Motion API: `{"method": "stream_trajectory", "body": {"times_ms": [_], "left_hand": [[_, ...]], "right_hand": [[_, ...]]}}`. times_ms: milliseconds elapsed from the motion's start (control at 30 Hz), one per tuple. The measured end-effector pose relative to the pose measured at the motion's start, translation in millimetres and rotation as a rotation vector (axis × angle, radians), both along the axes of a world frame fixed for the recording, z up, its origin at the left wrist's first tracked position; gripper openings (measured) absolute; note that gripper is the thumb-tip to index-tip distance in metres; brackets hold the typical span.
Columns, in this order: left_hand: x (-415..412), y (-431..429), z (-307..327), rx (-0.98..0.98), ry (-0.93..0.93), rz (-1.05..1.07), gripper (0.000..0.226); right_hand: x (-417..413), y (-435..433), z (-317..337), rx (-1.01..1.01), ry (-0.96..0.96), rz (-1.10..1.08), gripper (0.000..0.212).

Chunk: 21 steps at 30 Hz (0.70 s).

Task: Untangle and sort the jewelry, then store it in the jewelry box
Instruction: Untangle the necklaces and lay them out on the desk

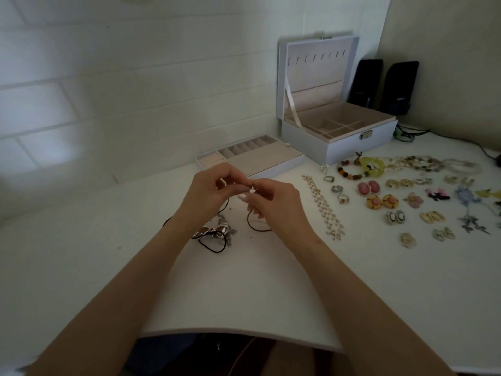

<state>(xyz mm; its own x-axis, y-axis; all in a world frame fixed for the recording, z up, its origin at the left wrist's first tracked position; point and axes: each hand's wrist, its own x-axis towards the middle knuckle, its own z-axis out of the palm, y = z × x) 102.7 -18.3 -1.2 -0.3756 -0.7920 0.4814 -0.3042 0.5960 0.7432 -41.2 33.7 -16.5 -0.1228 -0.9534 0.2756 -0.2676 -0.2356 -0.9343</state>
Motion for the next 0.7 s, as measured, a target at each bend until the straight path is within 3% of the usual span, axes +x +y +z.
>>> {"method": "stream_trajectory", "body": {"times_ms": [167,233,333,433,533,700], "left_hand": [[1.2,0.2,2.5,0.017,0.049,0.046,0.024],[1.7,0.4,3.3,0.036,0.067,0.018,0.018],[1.9,1.6,4.8,0.051,0.081,-0.038,0.012],[1.7,1.4,3.9,0.027,0.014,-0.057,0.019],[1.4,0.7,2.9,0.009,-0.002,-0.051,0.014],[1.4,1.1,1.1,-0.021,0.023,-0.04,0.028]], "right_hand": [[-0.7,-2.9,-0.4,0.045,0.133,-0.051,0.013],[-1.7,-3.4,2.0,0.058,0.079,-0.022,0.009],[-2.8,-1.1,3.8,0.073,-0.027,0.062,0.023],[-3.3,0.5,3.8,0.051,-0.094,0.033,0.011],[-4.3,-1.0,1.6,0.021,0.008,-0.038,0.002],[0.0,-1.2,-2.2,-0.087,0.294,-0.088,0.012]]}}
